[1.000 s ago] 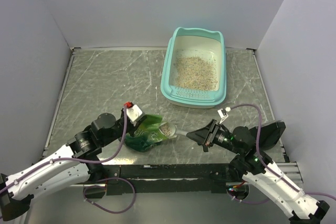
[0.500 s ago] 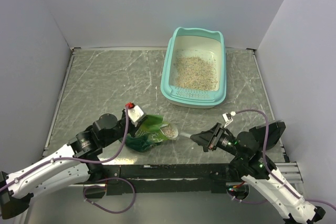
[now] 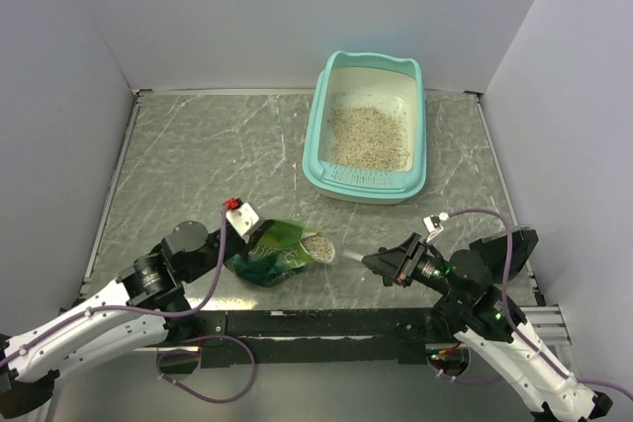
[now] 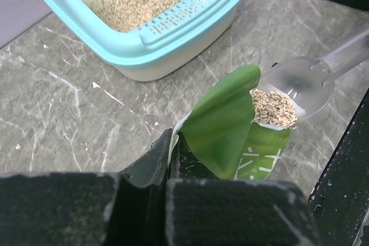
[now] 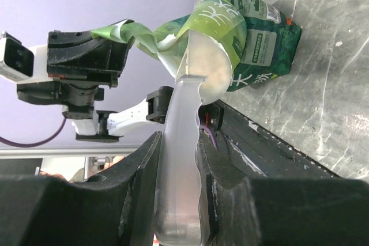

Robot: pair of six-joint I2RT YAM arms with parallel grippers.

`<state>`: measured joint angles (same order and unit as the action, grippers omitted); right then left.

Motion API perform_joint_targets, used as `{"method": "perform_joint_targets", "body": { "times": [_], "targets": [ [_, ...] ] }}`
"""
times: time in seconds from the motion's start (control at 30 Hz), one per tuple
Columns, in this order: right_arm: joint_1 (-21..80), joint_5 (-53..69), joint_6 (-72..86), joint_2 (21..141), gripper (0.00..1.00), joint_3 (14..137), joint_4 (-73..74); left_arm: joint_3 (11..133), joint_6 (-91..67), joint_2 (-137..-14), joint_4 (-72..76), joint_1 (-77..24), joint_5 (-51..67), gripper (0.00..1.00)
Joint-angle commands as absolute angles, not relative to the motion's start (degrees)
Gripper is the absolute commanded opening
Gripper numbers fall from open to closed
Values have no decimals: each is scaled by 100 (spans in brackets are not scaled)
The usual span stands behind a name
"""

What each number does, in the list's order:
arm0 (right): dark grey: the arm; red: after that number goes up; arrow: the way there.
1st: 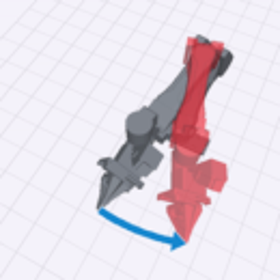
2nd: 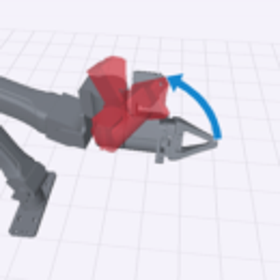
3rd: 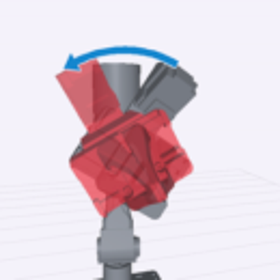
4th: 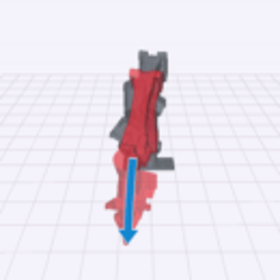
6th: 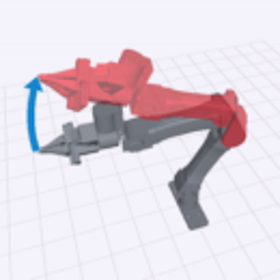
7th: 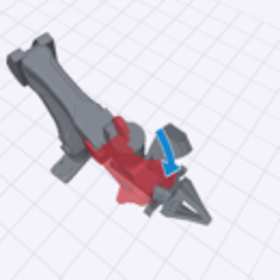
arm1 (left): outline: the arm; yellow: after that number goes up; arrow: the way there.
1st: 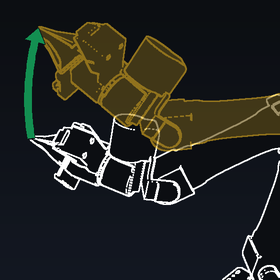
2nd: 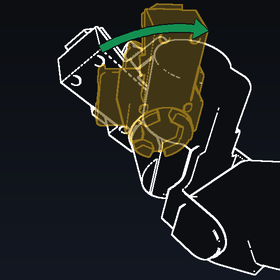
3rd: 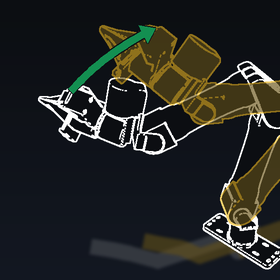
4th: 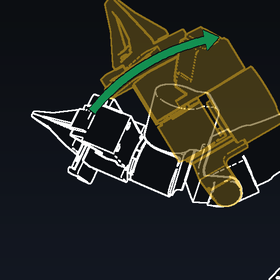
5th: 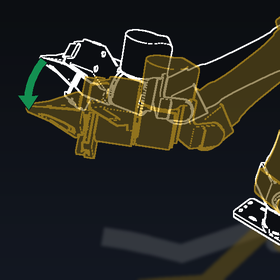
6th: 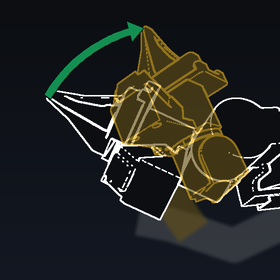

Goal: Fill the litter box with clean litter

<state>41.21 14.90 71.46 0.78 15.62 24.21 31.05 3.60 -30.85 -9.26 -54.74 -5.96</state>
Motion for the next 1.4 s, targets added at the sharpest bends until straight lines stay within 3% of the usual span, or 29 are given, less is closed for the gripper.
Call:
{"method": "perform_joint_targets", "body": {
  "times": [0.0, 0.53, 1.37],
  "targets": [
    [4078, 1160, 7137, -747, 0, 1793, 3173, 3103, 343, -2760, -677, -5441, -1054, 1],
    [4069, 1125, 7250, -1116, 0, 2180, 3516, 3067, 369, -2163, -589, -5440, -1371, 1],
    [4069, 1705, 7778, -484, 0, 2311, 2128, 3102, 158, -1775, -413, -4957, -1968, 1]
  ]
}}
